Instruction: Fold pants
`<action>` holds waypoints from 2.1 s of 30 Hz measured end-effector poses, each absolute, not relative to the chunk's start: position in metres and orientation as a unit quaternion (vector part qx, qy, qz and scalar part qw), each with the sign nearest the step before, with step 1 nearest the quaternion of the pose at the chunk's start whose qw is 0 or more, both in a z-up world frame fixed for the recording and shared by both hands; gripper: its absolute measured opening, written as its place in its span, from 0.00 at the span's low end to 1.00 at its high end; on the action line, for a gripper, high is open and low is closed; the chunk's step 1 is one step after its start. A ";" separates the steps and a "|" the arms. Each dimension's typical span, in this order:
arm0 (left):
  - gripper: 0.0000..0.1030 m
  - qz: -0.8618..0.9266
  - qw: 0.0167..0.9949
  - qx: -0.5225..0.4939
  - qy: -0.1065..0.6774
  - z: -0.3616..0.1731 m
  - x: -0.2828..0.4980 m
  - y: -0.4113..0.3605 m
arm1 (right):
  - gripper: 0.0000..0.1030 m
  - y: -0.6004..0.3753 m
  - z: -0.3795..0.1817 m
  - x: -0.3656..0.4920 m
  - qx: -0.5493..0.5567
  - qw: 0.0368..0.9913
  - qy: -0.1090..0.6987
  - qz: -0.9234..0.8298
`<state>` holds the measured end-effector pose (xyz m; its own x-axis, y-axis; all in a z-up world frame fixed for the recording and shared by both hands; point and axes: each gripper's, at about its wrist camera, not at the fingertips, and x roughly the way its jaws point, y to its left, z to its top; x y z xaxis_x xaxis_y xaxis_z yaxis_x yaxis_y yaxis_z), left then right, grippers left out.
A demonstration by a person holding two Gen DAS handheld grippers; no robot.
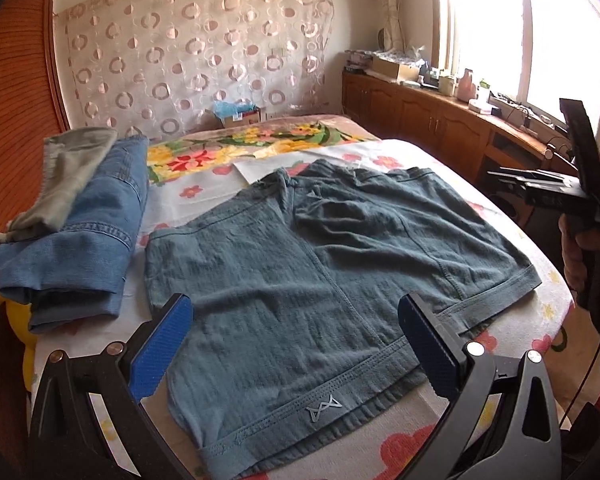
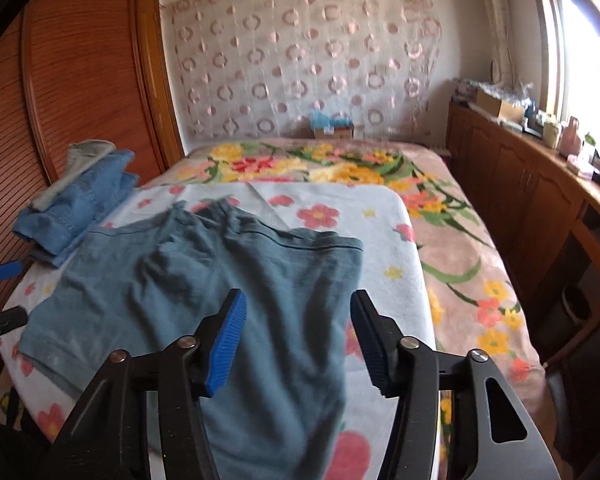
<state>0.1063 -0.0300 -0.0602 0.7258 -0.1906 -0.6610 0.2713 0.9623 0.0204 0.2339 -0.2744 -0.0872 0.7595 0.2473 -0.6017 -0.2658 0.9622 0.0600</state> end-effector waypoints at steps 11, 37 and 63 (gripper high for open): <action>1.00 -0.131 0.913 0.049 0.383 -0.079 0.126 -0.029 | 0.34 -0.287 -0.075 0.299 0.015 0.911 0.397 0.115; 1.00 -0.126 0.890 0.050 0.435 -0.115 0.135 -0.025 | 0.09 -0.294 -0.013 0.261 -0.028 0.926 0.375 0.015; 1.00 -0.110 0.880 0.071 0.457 -0.120 0.134 -0.024 | 0.59 -0.263 -0.003 -0.020 -0.051 0.922 0.345 0.166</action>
